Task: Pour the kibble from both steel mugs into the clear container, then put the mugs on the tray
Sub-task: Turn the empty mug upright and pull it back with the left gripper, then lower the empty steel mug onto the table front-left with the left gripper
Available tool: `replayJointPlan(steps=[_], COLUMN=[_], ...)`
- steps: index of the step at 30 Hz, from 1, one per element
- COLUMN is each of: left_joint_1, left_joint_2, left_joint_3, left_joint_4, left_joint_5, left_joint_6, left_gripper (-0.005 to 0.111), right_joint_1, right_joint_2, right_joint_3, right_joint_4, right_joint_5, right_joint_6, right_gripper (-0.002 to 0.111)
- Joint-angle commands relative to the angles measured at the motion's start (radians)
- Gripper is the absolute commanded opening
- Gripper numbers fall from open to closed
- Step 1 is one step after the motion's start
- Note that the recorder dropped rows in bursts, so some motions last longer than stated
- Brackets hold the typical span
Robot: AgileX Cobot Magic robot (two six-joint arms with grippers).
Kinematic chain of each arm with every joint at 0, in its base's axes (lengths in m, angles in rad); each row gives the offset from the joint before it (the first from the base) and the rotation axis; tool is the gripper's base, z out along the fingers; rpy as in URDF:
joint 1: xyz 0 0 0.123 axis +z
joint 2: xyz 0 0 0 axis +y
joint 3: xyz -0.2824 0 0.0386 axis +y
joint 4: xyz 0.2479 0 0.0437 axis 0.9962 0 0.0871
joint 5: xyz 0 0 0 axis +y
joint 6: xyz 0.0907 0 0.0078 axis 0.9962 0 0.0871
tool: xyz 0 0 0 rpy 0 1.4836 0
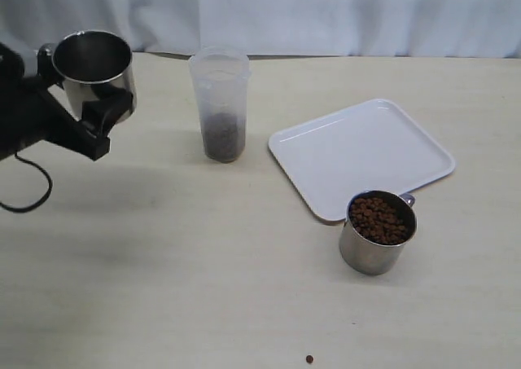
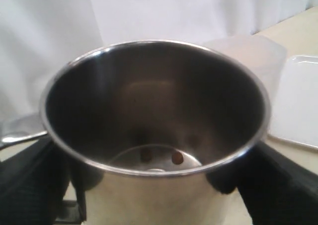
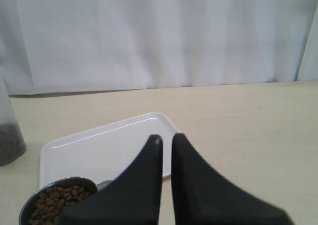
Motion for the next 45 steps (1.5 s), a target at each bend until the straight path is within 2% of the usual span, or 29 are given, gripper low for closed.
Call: replayJointPlan(steps=[1,8,14,20,26,35,45], left_joint_1=[0.008,0.008,0.008,0.008,0.008,0.008,0.008], left_joint_2=[-0.010,0.036,0.187,0.295,0.316,0.447,0.496], left_joint_3=[0.063,0.067,0.102,0.102,0.102,0.055,-0.016], left_joint_4=[-0.016,0.139,0.123,0.127,0.136,0.284,0.320], left_joint_5=[-0.111,-0.102,-0.280,-0.351,-0.355,-0.365,-0.265], left_joint_6=[-0.029,-0.084,-0.063,-0.046,-0.021,-0.003,0.003], left_gripper=[0.000,0.000,0.000,0.000,0.000,0.000,0.000], right_joint_1=[0.003,0.003,0.003,0.003,0.003,0.003,0.003], right_joint_2=[-0.004,-0.004,-0.004,-0.004,-0.004,-0.004,-0.004], right_joint_3=[0.005,0.005,0.005,0.005,0.005,0.005,0.005], right_joint_4=[-0.003,-0.003,-0.003,-0.003,-0.003,-0.003,-0.003], right_joint_5=[0.002,0.002,0.002,0.002,0.002,0.002,0.002], right_joint_6=[-0.004,-0.004,-0.004,-0.004,-0.004,-0.004,-0.004], right_gripper=[0.005,0.005,0.005,0.005,0.005,0.005,0.005])
